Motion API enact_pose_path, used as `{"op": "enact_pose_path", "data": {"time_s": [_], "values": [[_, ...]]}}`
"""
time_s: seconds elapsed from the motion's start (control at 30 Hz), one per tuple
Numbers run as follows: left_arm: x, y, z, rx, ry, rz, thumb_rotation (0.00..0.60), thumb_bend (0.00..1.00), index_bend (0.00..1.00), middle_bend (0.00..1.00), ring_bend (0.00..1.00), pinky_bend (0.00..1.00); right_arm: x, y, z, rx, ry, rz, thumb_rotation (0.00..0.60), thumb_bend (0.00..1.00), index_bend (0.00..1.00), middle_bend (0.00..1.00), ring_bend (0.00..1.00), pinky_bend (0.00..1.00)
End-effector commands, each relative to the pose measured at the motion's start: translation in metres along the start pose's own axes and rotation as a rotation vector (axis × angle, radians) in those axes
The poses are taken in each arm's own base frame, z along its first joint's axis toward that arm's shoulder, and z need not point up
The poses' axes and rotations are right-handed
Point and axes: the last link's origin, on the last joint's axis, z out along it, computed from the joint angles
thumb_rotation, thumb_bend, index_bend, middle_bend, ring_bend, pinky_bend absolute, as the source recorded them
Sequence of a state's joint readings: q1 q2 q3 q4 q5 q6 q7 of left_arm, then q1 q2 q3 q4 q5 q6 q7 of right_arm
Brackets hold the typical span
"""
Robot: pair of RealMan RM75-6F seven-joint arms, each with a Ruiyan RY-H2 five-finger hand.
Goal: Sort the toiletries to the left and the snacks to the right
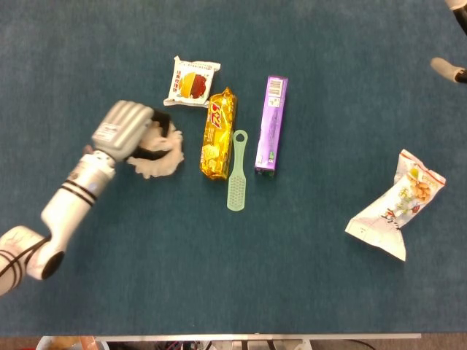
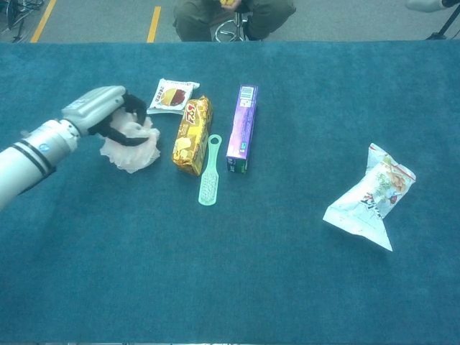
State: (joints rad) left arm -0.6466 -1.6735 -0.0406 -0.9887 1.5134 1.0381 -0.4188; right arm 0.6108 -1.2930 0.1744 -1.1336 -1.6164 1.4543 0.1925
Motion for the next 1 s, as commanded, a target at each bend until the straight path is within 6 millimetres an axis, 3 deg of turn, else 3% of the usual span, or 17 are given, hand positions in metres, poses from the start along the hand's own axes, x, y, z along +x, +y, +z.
{"op": "enact_pose_path", "data": {"time_s": [0.03,0.17,0.57,0.8,1.0], "values": [[0.006,-0.018,-0.016,0.054,0.006,0.015,0.600,0.26,0.66,0.61,0.60,0.80,0.000,0.001,-0.001,-0.003,0.000,-0.001,0.600,0.00,0.05,0.17,0.12,0.29],[0.018,-0.035,-0.038,0.103,0.031,0.036,0.600,0.26,0.66,0.61,0.60,0.80,-0.001,0.002,-0.001,-0.009,0.002,0.003,0.600,0.00,0.05,0.17,0.12,0.29],[0.057,-0.053,-0.101,0.204,0.101,0.115,0.600,0.26,0.66,0.62,0.60,0.80,-0.003,0.006,-0.004,-0.020,0.004,0.010,0.600,0.00,0.05,0.17,0.12,0.29],[0.057,-0.057,-0.133,0.279,0.080,0.102,0.600,0.26,0.66,0.61,0.59,0.80,-0.004,0.005,-0.005,-0.022,0.003,0.015,0.600,0.00,0.05,0.17,0.12,0.29],[0.047,-0.060,-0.136,0.302,0.002,0.111,0.600,0.26,0.58,0.53,0.54,0.75,-0.007,0.004,-0.004,-0.018,-0.003,0.018,0.600,0.00,0.05,0.17,0.12,0.29]]}}
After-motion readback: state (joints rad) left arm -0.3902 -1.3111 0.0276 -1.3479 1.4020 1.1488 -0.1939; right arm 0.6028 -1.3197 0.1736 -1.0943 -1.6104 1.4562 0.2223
